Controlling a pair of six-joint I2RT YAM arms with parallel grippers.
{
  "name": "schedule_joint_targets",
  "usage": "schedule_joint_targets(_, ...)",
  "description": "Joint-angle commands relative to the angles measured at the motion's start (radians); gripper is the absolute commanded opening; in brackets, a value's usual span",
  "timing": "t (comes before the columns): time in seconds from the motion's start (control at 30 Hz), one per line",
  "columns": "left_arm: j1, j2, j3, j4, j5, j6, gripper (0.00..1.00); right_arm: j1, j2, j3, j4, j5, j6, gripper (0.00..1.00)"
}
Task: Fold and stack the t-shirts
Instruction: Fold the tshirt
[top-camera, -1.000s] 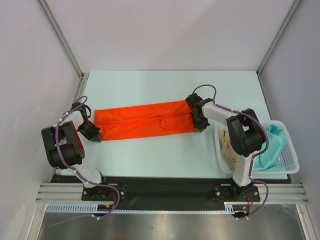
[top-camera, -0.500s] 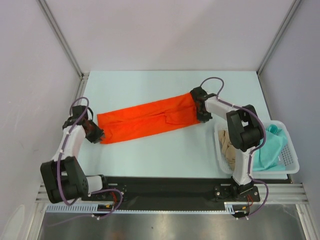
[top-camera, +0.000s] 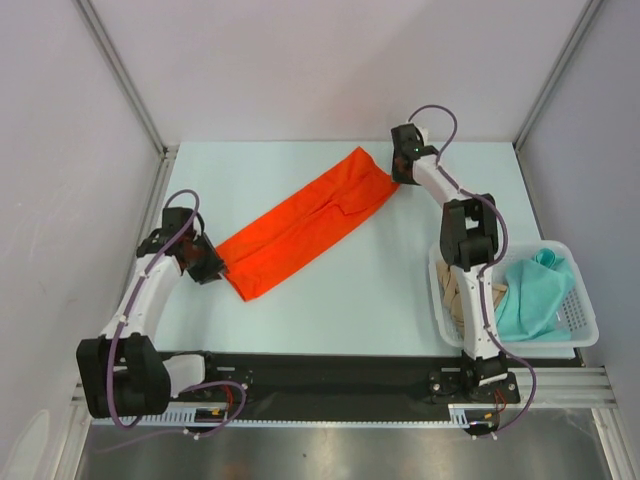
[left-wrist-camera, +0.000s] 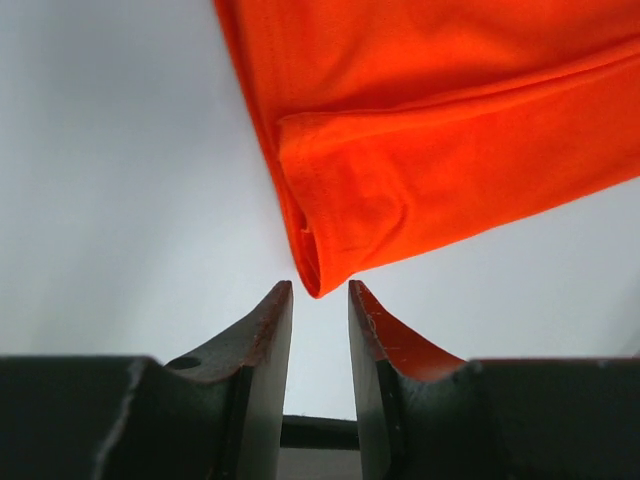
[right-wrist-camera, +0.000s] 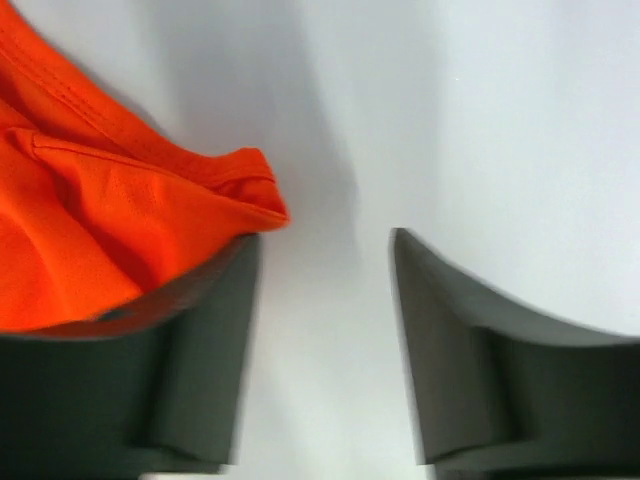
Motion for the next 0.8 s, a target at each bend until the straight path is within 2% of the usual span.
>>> schedule_joint_targets(0.0, -0.009, -0.006, 0.019, 0.060, 0.086, 0.039, 0.35, -0.004, -0.024, 0.139, -0.228, 0.023, 0.018, 0.65)
schedule_joint_targets(0.07, -0.010, 0.009, 0.042, 0.072, 0.100, 0.062, 0.37, -0.003, -0.114, 0.095, -0.268, 0.013, 0.063, 0.68)
schedule_joint_targets(0.1, -0.010, 0.018, 0.059, 0.069, 0.092, 0.091, 0.42, -0.004, -0.160, 0.049, -0.245, -0.055, 0.069, 0.68)
schedule_joint_targets(0.17, -0.009, 0.049, 0.104, 0.080, 0.075, 0.127, 0.47, -0.001, -0.319, -0.149, -0.193, -0.129, 0.107, 0.69)
schedule_joint_targets(0.23, -0.007, 0.095, 0.140, 0.085, 0.066, 0.171, 0.50, -0.001, -0.423, -0.364, -0.059, -0.276, 0.139, 0.70)
schedule_joint_targets(0.33, -0.007, 0.164, 0.204, 0.075, 0.084, 0.184, 0.51, -0.001, -0.527, -0.560, 0.136, -0.463, 0.260, 0.70)
schedule_joint_targets(0.4, -0.010, 0.173, 0.215, 0.086, 0.100, 0.158, 0.50, -0.001, -0.532, -0.617, 0.269, -0.536, 0.392, 0.71)
schedule_joint_targets(0.5, -0.009, 0.155, 0.188, 0.114, 0.149, 0.119, 0.50, 0.008, -0.495, -0.689, 0.402, -0.516, 0.519, 0.70)
schedule_joint_targets(0.57, -0.012, 0.138, 0.156, 0.121, 0.162, 0.109, 0.50, 0.008, -0.466, -0.721, 0.460, -0.498, 0.574, 0.66)
schedule_joint_targets(0.63, -0.013, 0.103, 0.131, 0.124, 0.164, 0.104, 0.49, -0.001, -0.422, -0.737, 0.551, -0.485, 0.627, 0.59)
schedule_joint_targets(0.67, -0.015, 0.088, 0.102, 0.126, 0.169, 0.104, 0.48, -0.003, -0.409, -0.745, 0.572, -0.482, 0.630, 0.55)
schedule_joint_targets(0.7, -0.013, 0.059, 0.088, 0.129, 0.175, 0.107, 0.48, -0.004, -0.383, -0.745, 0.641, -0.479, 0.626, 0.47)
schedule_joint_targets(0.77, -0.015, 0.028, 0.047, 0.134, 0.182, 0.107, 0.48, -0.007, -0.363, -0.743, 0.677, -0.467, 0.617, 0.41)
